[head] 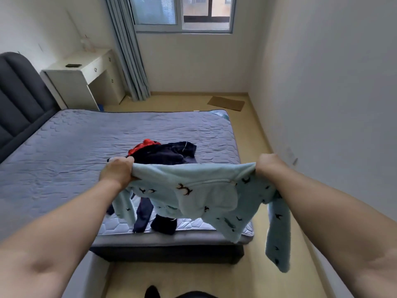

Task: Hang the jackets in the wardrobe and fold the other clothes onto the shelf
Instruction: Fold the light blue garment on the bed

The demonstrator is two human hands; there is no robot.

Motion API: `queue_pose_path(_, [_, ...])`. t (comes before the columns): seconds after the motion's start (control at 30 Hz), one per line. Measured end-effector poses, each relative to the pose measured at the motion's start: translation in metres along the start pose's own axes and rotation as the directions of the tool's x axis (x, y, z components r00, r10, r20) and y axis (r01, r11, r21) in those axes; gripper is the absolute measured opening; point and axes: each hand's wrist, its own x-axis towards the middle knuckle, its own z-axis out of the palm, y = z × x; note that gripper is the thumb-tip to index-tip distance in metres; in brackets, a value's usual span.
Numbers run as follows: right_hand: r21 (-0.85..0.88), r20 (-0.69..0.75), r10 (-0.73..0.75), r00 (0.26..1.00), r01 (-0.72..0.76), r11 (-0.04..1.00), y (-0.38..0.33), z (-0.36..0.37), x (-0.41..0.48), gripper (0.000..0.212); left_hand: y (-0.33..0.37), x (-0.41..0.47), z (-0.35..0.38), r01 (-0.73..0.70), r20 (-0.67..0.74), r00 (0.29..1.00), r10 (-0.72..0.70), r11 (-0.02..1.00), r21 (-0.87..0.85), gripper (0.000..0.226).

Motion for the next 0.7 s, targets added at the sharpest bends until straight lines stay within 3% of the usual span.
queue_pose_path(0.03, [-0.101,0.070,-0.034,0.997,0.041,0.994,-0.003,0.004,-0.001,0.016,0.001,-0.003,0.006,0.050,0.026,0.998,-0.051,0.998,0.027,0.006])
queue_pose_path(0.13, [-0.327,0.315,-0.062,0.947,0.169,0.930,-0.014,0.014,-0.008,0.048,0.002,-0.006,0.026,0.206,0.202,0.954,-0.222,0.974,0.098,0.015])
queue_pose_path(0.27, [-0.414,0.514,-0.017,0.858,0.266,0.871,-0.026,0.023,-0.006,0.054,0.001,0.000,0.040,0.126,0.411,0.877,-0.249,0.944,0.304,0.035])
queue_pose_path(0.37, [-0.451,0.524,-0.051,0.850,0.327,0.830,-0.038,0.025,0.007,0.057,-0.002,0.013,0.044,0.138,0.476,0.834,-0.278,0.941,0.308,0.047])
queue_pose_path(0.47, [-0.409,0.465,-0.103,0.879,0.316,0.856,-0.056,0.030,0.034,0.056,-0.005,0.037,0.052,0.148,0.484,0.826,-0.290,0.939,0.310,0.045])
queue_pose_path(0.7, [-0.176,0.315,0.027,0.949,0.030,0.984,-0.101,0.081,0.122,0.041,-0.011,0.121,0.121,0.178,0.517,0.813,-0.269,0.959,0.221,0.030])
